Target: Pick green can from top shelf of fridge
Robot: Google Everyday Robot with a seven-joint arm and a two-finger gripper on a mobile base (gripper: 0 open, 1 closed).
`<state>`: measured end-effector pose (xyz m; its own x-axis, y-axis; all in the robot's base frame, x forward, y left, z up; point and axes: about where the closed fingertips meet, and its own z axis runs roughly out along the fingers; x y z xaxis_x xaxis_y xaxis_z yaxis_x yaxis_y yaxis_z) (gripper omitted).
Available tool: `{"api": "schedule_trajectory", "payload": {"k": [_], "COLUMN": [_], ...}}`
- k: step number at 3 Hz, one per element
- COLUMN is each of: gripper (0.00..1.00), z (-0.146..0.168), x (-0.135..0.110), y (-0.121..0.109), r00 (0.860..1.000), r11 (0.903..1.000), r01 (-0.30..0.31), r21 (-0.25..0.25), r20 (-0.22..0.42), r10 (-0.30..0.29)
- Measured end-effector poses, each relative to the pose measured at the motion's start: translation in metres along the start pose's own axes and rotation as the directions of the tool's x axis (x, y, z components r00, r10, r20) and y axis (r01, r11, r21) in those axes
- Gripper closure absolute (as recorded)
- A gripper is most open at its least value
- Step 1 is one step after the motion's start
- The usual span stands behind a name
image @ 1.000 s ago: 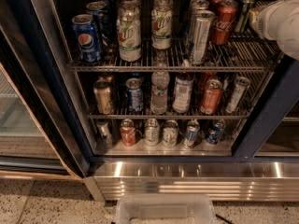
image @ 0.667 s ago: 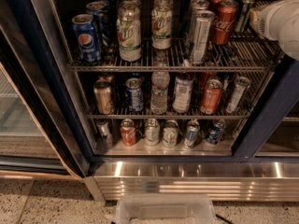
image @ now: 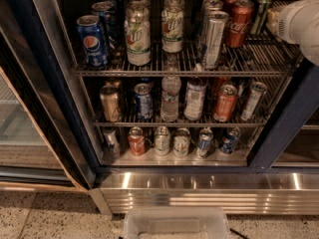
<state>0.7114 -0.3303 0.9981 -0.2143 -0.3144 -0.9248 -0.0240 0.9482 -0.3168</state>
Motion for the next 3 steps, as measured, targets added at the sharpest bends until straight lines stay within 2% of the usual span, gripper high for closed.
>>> {"api": "schedule_trajectory", "payload": {"k": [1, 2, 3], "gripper": [1.0, 1.0, 1.0], "z": [-0.032, -0.077, -0.11], "x": [-0.002, -0.003, 0.017], "y": [0.014, 0.05, 0.081], "r00": [1.0, 0.999, 1.0], "r11": [0.9991, 0.9926, 0.976], "r01": [-0.003, -0.001, 0.013], "r21": [-0.042, -0.121, -0.217], "r20": [0.023, 0.042, 0.01], "r10": [0.004, 0.006, -0.011]}}
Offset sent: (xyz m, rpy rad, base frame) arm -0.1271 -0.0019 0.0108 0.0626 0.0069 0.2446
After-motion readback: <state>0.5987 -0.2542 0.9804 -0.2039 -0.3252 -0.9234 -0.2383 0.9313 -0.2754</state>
